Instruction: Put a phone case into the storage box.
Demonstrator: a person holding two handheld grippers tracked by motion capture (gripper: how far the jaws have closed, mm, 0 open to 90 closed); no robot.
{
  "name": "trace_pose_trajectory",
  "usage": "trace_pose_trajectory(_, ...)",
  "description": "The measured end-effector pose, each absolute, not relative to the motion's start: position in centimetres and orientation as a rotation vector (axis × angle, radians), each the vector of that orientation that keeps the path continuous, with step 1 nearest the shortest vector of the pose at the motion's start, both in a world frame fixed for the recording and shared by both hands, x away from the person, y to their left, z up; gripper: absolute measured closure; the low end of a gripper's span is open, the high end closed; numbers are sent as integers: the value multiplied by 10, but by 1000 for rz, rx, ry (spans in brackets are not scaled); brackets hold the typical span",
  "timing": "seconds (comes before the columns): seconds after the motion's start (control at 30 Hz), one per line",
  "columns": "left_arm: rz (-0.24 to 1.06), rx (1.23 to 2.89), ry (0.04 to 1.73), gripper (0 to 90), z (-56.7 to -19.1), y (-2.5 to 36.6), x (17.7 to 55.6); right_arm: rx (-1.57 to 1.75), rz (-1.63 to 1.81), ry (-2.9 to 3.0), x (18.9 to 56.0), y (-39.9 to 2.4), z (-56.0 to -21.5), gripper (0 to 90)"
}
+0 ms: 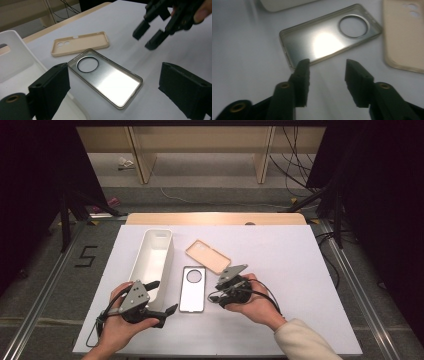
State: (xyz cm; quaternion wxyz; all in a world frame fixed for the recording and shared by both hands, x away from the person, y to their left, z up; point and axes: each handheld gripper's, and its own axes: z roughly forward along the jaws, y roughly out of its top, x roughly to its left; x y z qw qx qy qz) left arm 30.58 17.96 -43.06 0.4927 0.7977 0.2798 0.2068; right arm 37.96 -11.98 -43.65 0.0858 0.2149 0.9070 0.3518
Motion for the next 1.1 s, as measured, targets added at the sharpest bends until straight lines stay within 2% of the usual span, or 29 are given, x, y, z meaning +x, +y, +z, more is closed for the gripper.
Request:
trace_pose_trajectory(0.07,499,1990,648,146,-430,174,305,684,1083,2656,378,-136,-431,435)
trace_pose_trajectory(0.13,508,2038,621,151,-429,167,304,736,1104,2614,375,-154,-427,366)
trace_pose_trajectory(0.4,477,2324,454,188,-427,138,310,887,1133,2475,362,-214,-421,208)
trace_pose_trajectory(0.47,475,2374,406,239,-427,131,314,918,1139,2447,360,-225,-421,203)
trace_pose_trajectory(0.7,459,2637,276,266,-427,106,330,1014,1168,2382,352,-254,-421,172)
trace_pose_trajectory(0.73,471,2659,257,299,-429,102,332,1033,1176,2362,350,-259,-421,170)
trace_pose_trajectory(1.1,474,2814,154,380,-452,82,347,1099,1233,2283,350,-269,-420,169)
